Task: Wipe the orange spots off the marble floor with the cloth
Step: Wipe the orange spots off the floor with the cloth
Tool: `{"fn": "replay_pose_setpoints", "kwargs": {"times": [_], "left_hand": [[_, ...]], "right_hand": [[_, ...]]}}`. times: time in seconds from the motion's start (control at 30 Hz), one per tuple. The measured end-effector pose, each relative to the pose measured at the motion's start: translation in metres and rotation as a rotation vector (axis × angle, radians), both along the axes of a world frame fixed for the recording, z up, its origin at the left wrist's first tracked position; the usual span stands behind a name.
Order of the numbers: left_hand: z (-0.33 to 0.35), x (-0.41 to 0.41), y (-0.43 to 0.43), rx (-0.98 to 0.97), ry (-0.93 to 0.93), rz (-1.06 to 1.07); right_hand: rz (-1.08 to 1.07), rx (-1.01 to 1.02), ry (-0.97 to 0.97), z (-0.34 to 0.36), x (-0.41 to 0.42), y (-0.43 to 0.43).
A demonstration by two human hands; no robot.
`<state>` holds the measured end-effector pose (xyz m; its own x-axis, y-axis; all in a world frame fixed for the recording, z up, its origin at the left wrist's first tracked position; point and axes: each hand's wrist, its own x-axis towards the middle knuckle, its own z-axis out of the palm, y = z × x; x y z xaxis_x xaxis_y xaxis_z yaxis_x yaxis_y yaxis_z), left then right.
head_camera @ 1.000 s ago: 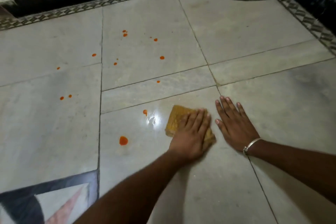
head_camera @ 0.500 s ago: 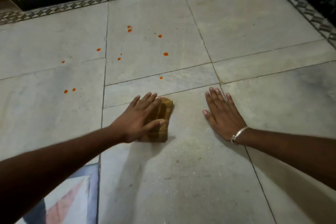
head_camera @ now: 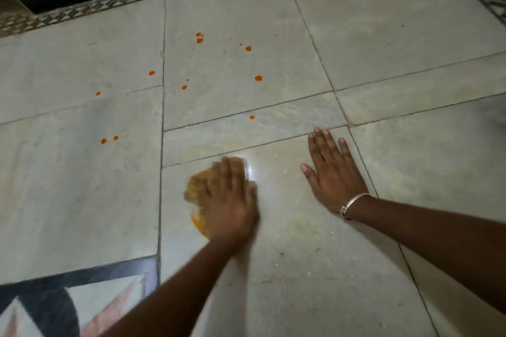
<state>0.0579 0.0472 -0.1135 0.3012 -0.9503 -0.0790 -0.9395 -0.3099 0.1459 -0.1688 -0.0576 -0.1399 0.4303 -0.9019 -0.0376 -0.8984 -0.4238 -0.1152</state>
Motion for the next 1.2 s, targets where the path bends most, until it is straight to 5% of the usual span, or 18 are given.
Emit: {"fn": "replay_pose_setpoints", "kwargs": {"times": [0.13, 0.33, 0.53, 0.67, 0.77, 0.93, 1.07, 1.2], "left_hand": [[0.005, -0.025, -0.055, 0.027, 0.035, -0.355], [0.002, 0.028, -0.001, -0.069, -0.005, 0.146], [0.011, -0.015, -0.028, -0.087, 0.154, -0.164], [0.059, 0.051, -0.065, -0.268, 0.527, 0.049], [0.088, 0.078, -0.034, -0.36, 0.419, -0.023], [0.04, 0.072, 0.051, 0.033, 0.225, -0.2], [0.012, 0.094, 0.06, 0.02, 0.065, -0.27], [-0.004, 0.07, 0.092, -0.045, -0.002, -0.086]], "right_hand": [[-0.001, -0.011, -0.011, 0.002, 0.002, 0.004], [0.012, -0.001, -0.019, 0.001, -0.001, 0.004], [0.021, 0.001, -0.002, 0.002, 0.001, 0.001], [0.03, 0.009, 0.005, 0.001, 0.001, 0.002], [0.02, 0.006, 0.005, 0.0, 0.0, 0.002], [0.023, 0.016, 0.004, 0.001, 0.001, 0.002], [0.046, 0.001, 0.011, 0.002, 0.002, 0.002], [0.084, 0.004, 0.016, 0.003, 0.003, 0.002]]}}
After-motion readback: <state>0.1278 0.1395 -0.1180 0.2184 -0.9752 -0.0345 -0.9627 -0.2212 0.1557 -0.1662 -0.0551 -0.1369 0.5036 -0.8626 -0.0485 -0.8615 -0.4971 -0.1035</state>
